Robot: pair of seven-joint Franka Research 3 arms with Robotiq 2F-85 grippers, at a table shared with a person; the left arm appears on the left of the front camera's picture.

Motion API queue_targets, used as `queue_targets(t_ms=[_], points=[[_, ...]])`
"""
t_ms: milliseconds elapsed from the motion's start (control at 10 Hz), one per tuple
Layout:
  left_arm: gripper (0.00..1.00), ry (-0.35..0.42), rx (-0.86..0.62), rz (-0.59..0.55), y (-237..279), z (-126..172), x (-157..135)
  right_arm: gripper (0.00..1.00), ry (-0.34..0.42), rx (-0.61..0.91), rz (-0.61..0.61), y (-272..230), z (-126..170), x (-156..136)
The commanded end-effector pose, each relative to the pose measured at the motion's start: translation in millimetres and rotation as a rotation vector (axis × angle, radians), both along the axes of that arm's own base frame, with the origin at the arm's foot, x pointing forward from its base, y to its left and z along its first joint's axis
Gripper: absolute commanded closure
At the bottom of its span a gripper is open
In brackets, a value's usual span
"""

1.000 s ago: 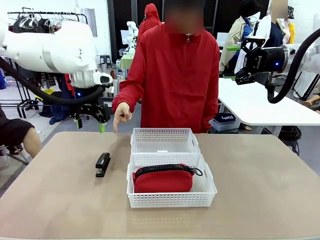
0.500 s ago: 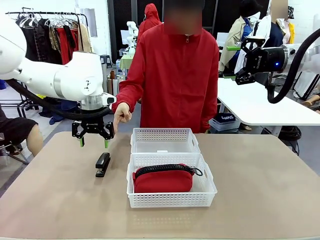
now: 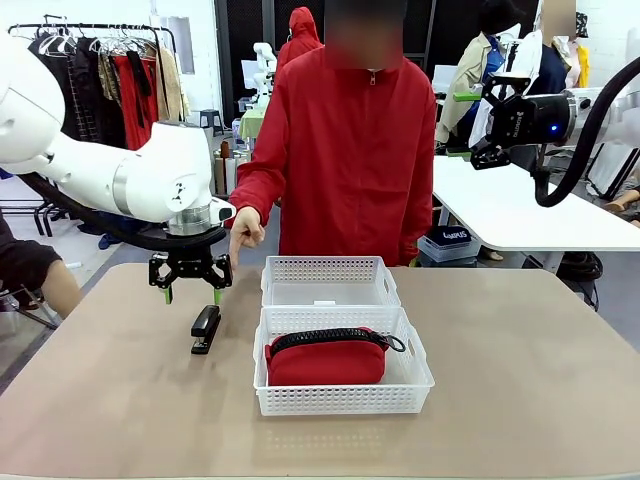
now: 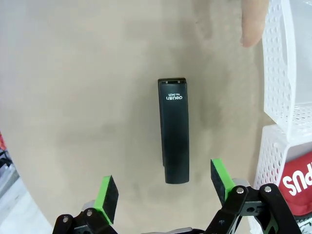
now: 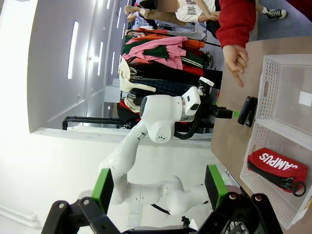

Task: Distribute items into two baskets.
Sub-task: Pick up the Stapler that the person points to.

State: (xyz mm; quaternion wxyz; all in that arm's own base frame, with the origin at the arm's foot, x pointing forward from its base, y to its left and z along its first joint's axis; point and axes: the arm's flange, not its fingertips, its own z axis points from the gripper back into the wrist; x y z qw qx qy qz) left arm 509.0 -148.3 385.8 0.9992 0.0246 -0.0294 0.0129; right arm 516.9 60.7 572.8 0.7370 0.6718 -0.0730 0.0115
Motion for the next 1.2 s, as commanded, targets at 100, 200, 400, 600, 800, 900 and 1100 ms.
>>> queue_targets(t_ms=[100,200,400,600,800,900,1100], points=[[0.00,0.007,0.015,-0.007,1,6,0,0.00,-0.003,-0.002,-0.008,1,2,1],[0.00,0.002,0.002,-0.001,0,1,0,0.00,-0.003,-0.002,-0.008,1,2,1],[0.00,0.015,0.013,-0.002,0,-15,8,0.00,-0.003,-0.002,-0.008,1,2,1],[0.00,0.038,0.012,0.017,2,-33,8,0.00,-0.003,-0.002,-0.008,1,2,1],[0.00,0.072,0.001,0.012,1,-48,6,0.00,-0.003,-0.002,-0.008,1,2,1],[0.00,0.088,-0.002,-0.010,1,-52,6,0.00,-0.003,-0.002,-0.008,1,2,1],[0.35,0.092,0.002,-0.034,-2,-56,6,0.00,-0.003,-0.002,-0.008,1,2,1]])
